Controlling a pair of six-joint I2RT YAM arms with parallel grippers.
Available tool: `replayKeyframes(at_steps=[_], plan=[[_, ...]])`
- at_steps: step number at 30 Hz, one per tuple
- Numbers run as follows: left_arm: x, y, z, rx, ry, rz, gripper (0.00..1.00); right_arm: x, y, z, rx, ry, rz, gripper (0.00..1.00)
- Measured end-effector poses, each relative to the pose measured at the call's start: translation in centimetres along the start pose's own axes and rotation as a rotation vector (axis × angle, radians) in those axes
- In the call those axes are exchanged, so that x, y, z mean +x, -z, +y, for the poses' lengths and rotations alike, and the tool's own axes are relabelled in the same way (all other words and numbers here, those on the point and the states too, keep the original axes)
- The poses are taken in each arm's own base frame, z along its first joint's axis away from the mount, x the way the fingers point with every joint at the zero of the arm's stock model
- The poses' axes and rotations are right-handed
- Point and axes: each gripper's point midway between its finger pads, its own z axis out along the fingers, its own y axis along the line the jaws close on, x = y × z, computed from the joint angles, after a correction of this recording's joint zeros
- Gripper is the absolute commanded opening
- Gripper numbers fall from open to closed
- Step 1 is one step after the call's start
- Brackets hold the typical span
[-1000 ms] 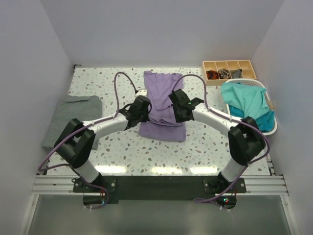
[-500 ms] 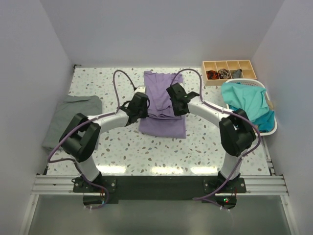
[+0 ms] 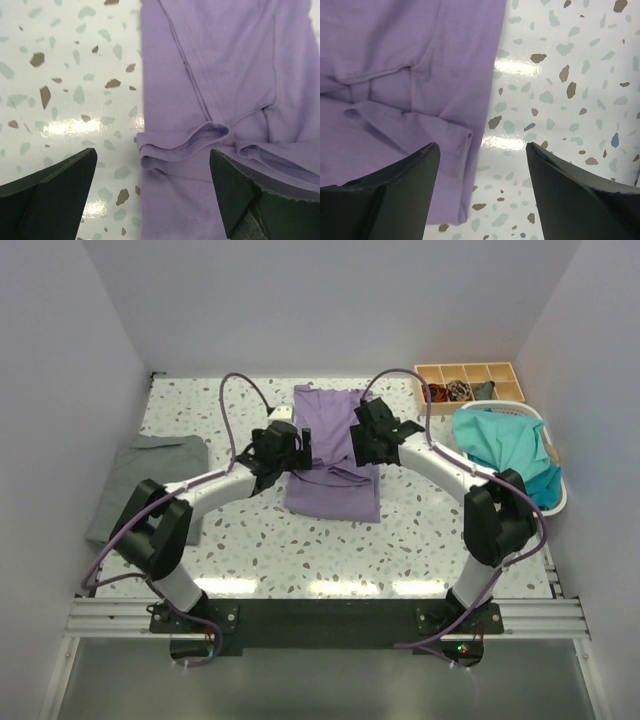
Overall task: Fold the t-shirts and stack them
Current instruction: Fold the tshirt
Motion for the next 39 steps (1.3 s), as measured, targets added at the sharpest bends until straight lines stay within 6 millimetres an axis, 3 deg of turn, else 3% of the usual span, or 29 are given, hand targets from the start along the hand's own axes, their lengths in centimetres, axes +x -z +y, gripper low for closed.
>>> replayKeyframes(at_steps=[4, 7, 10, 15, 23, 27, 33, 39], plan=[[-3.4, 2.4, -0.2, 0.04, 0.02, -0.081, 1.0, -1.2, 2.4, 1.8, -0.154, -0.034, -0.02, 0.67], [-4.2, 3.5, -1.2, 0.106, 0.028, -0.09, 1.0, -0.3, 2.9, 3.9, -0.271, -0.045, 0.013, 0.62], [-3.1, 3.7, -2.2, 0.174, 0.023, -0.051, 0.98, 2.0, 2.8, 5.4, -0.352, -0.054, 0.082, 0.56], [1.1, 3.7, -3.3, 0.27, 0.022, 0.073, 0.95, 5.0, 2.8, 6.5, -0.418, -0.073, 0.174, 0.52], [3.7, 2.8, -4.8, 0.344, 0.04, 0.166, 0.95, 6.2, 2.6, 7.2, -0.451, -0.1, 0.211, 0.52], [4.9, 1.4, -5.0, 0.34, 0.035, 0.203, 0.95, 6.5, 1.8, 7.4, -0.442, -0.101, 0.22, 0.52], [5.0, -0.8, -5.8, 0.33, 0.029, 0.224, 0.95, 7.3, -0.3, 7.3, -0.389, -0.09, 0.256, 0.54], [4.0, -1.9, -6.4, 0.328, 0.022, 0.205, 0.96, 6.0, -1.8, 6.9, -0.333, -0.083, 0.227, 0.54]])
